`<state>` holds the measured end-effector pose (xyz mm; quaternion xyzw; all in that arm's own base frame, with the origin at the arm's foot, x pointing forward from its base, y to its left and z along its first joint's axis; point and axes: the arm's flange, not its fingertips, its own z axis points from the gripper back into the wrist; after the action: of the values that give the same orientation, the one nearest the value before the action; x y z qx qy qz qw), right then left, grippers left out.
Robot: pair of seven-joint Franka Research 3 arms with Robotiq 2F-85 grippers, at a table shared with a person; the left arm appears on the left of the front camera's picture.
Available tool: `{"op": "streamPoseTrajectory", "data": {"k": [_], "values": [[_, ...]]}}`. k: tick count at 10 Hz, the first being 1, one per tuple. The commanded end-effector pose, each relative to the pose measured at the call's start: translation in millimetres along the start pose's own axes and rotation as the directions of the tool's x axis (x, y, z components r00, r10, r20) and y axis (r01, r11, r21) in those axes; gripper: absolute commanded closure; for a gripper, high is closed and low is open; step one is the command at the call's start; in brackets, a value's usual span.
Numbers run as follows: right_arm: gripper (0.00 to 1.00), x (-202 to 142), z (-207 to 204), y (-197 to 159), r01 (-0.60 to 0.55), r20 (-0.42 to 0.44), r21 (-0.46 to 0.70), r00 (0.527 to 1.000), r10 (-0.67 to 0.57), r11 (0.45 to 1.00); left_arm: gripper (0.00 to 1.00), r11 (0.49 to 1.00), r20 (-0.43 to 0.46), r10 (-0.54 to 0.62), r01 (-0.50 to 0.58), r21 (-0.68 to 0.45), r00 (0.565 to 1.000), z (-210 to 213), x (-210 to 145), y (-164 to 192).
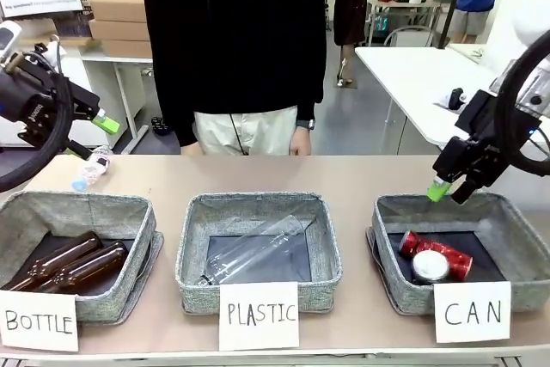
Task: Sort the can waste into the basket.
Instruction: Pick up the can waste from the table and place it in the right Fabric basket.
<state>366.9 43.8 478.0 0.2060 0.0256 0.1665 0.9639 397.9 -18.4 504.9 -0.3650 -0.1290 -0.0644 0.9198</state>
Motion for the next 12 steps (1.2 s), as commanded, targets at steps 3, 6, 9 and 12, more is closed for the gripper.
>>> {"op": "streamPoseTrajectory", "data": {"k": [3, 6, 9, 12], "values": [[0.00, 7, 6, -6, 0.033, 0.056, 0.032, 0.998, -0.035, 0.999, 0.00, 1.000, -0.004, 0.006, -0.006, 0.005, 1.000, 2, -1, -1], [0.00, -2, 31, -9, -0.076, 0.344, 0.344, 0.938, -0.050, 0.936, 0.00, 1.000, -0.004, 0.006, -0.006, 0.005, 1.000, 2, -1, -1], [0.00, -25, 70, -31, -0.275, 0.454, 0.858, 0.801, -0.390, 0.434, 0.00, 1.000, -0.004, 0.006, -0.006, 0.005, 1.000, 2, -1, -1], [0.00, -26, 88, -29, -0.033, 0.358, 0.685, 0.886, -0.296, 0.728, 0.00, 1.000, -0.004, 0.006, -0.006, 0.005, 1.000, 2, -1, -1]]}}
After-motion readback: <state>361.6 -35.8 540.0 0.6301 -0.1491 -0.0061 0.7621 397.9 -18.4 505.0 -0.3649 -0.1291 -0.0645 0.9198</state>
